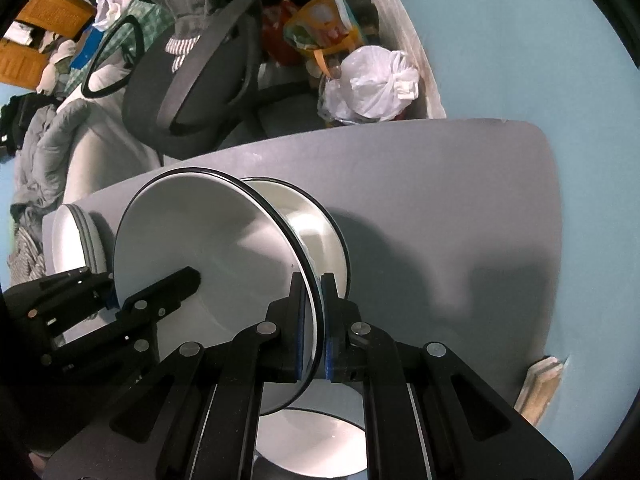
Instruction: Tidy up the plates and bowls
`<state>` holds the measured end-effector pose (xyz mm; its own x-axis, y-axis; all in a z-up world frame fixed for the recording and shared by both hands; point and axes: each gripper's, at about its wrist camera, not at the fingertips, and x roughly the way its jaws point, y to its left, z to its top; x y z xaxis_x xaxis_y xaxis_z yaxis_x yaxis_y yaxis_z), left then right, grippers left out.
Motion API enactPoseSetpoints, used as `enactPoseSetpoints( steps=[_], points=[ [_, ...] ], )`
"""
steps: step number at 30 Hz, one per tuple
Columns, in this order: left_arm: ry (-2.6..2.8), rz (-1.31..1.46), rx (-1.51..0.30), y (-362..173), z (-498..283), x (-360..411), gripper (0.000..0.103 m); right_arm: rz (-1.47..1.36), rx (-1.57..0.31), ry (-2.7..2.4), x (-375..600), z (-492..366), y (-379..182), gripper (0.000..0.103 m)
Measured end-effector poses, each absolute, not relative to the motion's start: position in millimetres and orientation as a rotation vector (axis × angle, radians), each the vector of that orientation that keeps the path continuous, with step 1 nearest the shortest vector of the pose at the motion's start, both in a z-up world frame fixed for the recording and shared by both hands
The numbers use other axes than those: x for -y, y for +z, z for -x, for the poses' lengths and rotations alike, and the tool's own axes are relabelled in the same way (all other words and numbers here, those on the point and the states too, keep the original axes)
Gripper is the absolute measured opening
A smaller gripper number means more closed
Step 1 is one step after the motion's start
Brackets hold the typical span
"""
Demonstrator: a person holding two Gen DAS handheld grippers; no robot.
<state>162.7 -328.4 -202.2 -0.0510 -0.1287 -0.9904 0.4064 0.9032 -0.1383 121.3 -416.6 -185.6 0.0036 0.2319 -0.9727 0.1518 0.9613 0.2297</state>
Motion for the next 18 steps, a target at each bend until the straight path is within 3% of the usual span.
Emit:
enactPoseSetpoints(
  steps=[18],
  points=[
    [-0.436,-0.238,-1.594,-207.1,-171.2,325.7,0.012,-0.271,-1.586,0.037,426.7,-133.5,-181.1,0.01]
  ],
)
